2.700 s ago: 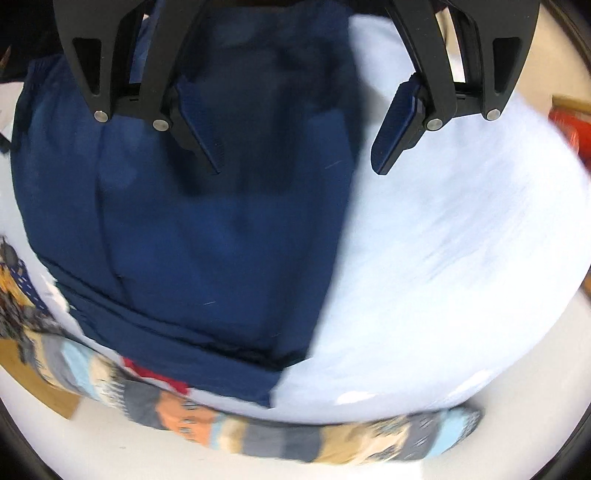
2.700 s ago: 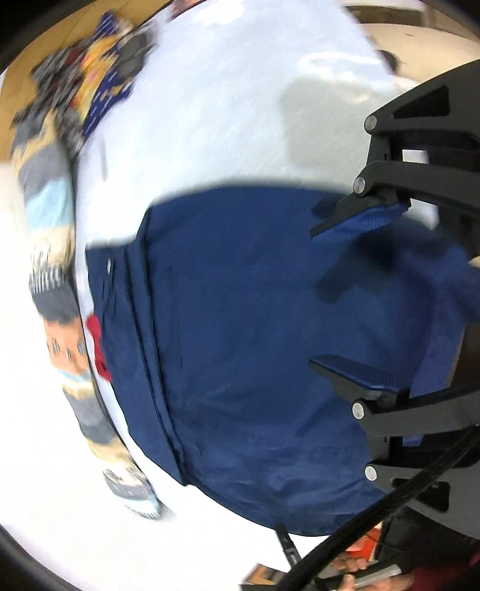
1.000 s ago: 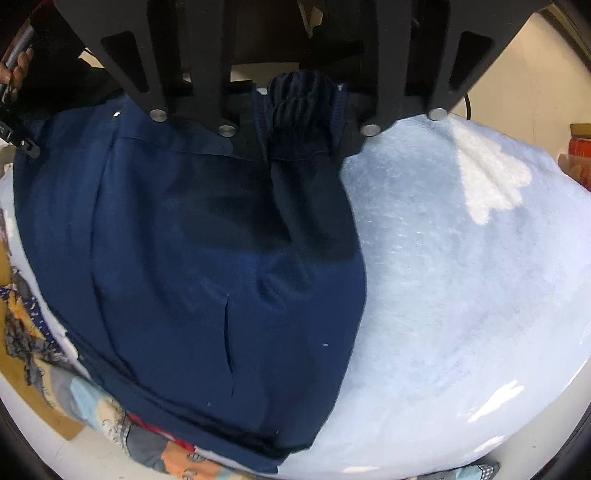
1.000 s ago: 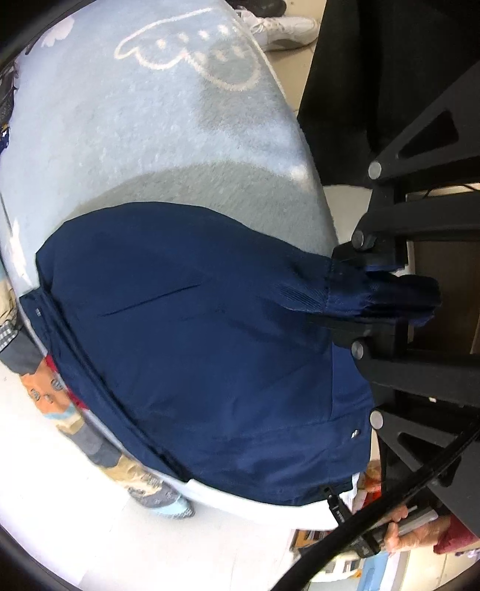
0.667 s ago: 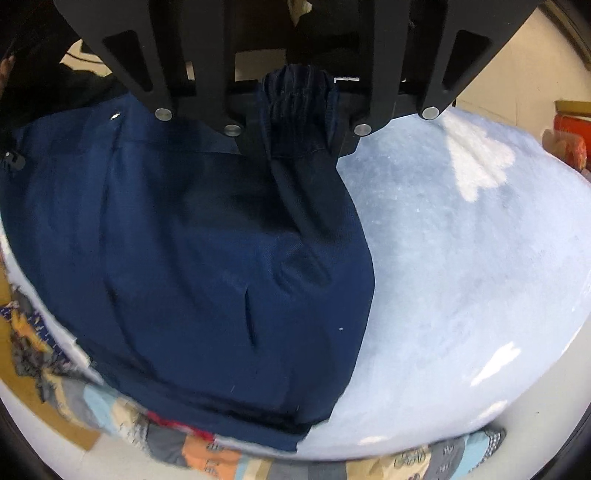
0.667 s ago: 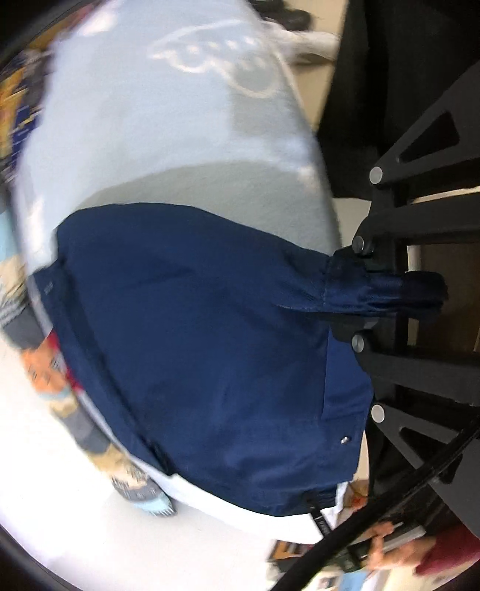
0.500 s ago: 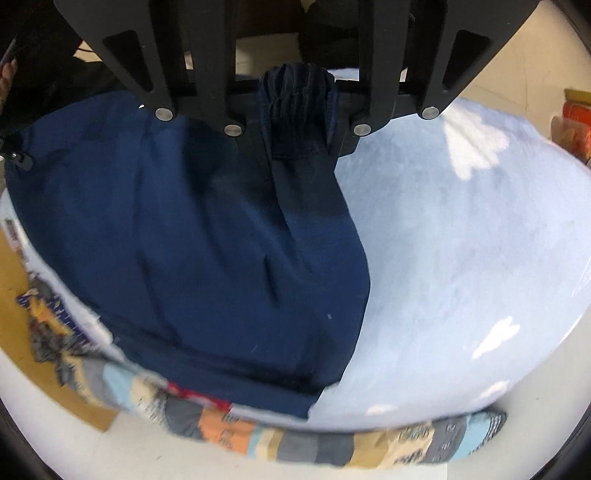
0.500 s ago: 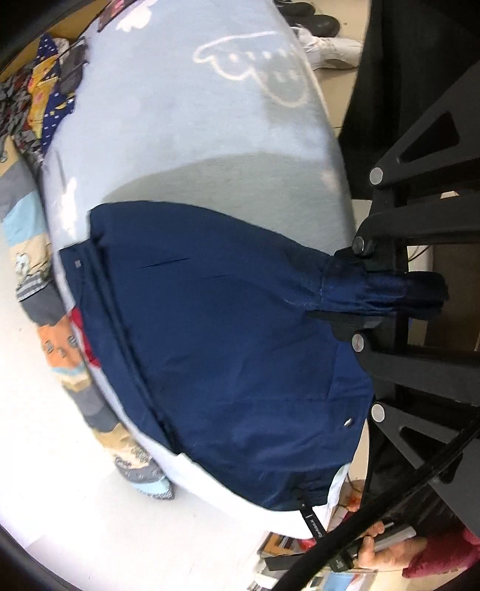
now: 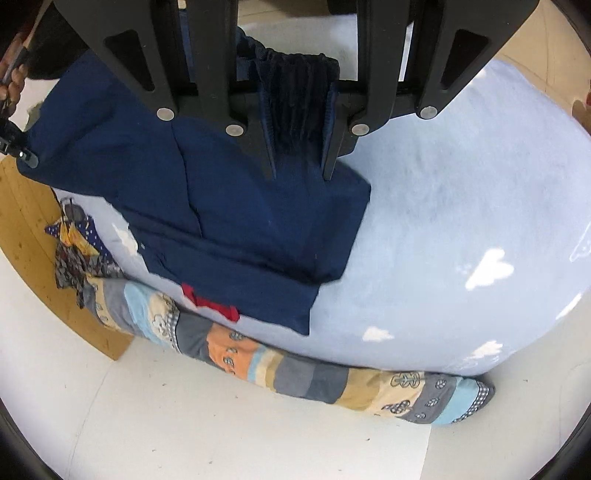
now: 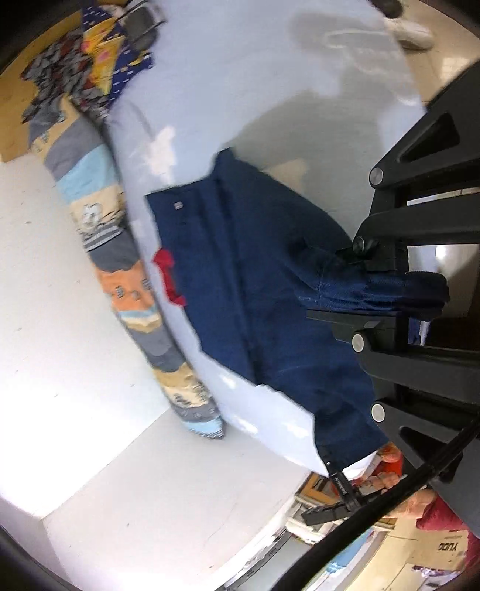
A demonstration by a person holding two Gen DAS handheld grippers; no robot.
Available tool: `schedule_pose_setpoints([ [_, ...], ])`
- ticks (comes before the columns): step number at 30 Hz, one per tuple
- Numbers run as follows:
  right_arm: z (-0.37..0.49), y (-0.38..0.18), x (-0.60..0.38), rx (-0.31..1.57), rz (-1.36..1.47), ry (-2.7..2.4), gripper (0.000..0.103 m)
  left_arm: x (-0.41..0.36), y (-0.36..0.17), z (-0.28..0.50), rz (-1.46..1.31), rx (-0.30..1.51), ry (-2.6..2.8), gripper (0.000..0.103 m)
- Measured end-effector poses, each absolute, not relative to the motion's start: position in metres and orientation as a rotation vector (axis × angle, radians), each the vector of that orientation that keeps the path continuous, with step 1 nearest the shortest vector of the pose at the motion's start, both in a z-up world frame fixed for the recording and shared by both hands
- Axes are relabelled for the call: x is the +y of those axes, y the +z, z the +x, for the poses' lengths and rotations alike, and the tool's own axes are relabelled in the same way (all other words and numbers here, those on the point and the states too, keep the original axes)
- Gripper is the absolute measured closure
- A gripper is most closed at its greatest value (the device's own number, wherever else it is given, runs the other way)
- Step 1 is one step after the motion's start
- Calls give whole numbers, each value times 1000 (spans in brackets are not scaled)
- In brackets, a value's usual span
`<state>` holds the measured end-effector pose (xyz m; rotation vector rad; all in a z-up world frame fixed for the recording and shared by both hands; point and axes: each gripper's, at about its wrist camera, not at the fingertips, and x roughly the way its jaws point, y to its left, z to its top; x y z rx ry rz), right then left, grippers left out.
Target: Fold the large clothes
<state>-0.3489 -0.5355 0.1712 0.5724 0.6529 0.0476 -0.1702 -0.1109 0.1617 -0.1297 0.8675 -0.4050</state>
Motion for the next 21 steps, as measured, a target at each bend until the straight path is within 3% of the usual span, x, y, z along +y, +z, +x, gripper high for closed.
schedule_pose_setpoints([
  [2,-338,181,-543,635,569,41,91,-110,171,-160,-131,850,-395,82],
  [3,-334,184,-548,625,574,42,91,-109,177,-155,-122,839,-385,90],
  [9,-293,208,-575,596,563,30,91,-113,206,-105,-96,796,-347,93],
  [11,-275,213,-586,591,572,33,91,-118,212,-90,-83,790,-341,103],
  [21,-233,216,-610,598,564,16,91,-121,206,-48,-91,845,-384,103],
])
